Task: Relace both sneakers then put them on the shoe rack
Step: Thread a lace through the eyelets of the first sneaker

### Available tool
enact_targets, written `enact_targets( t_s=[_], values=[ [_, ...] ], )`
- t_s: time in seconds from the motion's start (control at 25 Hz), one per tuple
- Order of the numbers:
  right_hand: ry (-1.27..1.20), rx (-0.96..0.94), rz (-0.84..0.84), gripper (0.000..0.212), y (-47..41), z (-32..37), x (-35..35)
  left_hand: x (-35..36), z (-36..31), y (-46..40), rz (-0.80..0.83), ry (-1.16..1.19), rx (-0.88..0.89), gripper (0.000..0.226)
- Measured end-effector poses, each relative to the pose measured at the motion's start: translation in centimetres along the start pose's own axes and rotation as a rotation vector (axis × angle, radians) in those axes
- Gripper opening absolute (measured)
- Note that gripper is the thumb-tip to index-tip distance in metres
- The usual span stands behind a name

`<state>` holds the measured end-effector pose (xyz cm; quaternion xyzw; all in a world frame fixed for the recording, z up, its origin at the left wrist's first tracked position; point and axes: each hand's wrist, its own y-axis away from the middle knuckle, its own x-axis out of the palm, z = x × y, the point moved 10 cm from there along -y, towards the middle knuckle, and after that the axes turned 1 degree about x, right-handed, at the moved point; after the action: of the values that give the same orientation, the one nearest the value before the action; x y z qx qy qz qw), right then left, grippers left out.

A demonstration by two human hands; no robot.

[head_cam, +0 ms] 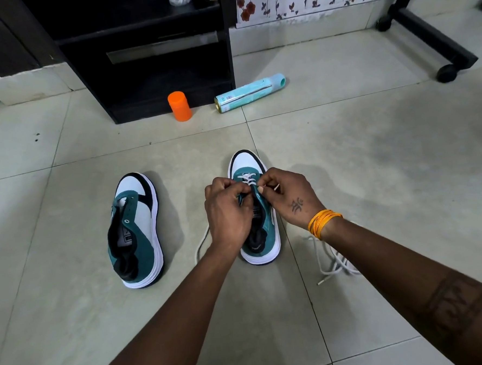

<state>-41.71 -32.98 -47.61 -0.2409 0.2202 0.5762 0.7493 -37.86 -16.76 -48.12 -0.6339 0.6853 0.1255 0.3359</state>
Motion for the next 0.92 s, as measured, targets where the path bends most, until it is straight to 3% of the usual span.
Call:
enact_targets(
  t_s=[0.16, 0.36, 0.48, 0.56, 0.64, 0.76, 0.84, 0.92],
  values=[
    [0.113, -0.039, 0.015, 0.007, 0.0, 0.6, 0.4, 0.0, -0.3, 0.2, 0.014, -0.001, -0.007, 0.019],
    [-0.451, 0.559, -0.157, 0.016, 2.0, -6.3, -0.5, -2.3, -2.1, 2.3, -0.032, -0.093, 0.047, 0.035],
    [-0.228, 0.637, -0.137, 0.024, 2.9, -9.0, -1.7, -2.8, -0.2, 4.0, -0.001, 0.011, -0.118, 0.029],
    [-0.04, 0.552, -0.134, 0.021, 3.0, -8.4, -2.5, -2.5, 1.2, 5.0, 0.012, 0.034, -0.232, 0.032],
    [0.151, 0.301, -0.141, 0.016, 2.4, -5.2, -2.9, -2.7, 1.6, 5.4, -0.008, 0.01, -0.279, 0.034],
    [0.367, -0.078, 0.022, 0.018, 2.0, 0.4, -0.5, -3.0, 1.9, 5.5, -0.037, 0.068, -0.296, 0.029],
    [0.483, -0.135, 0.056, 0.017, 1.9, 1.2, 0.3, -2.8, 2.5, 5.8, -0.052, 0.14, -0.345, 0.025],
    [0.619, -0.035, 0.0, 0.018, 1.6, -0.3, -0.7, -2.6, 2.9, 6.1, -0.05, 0.204, -0.37, 0.023]
  ],
)
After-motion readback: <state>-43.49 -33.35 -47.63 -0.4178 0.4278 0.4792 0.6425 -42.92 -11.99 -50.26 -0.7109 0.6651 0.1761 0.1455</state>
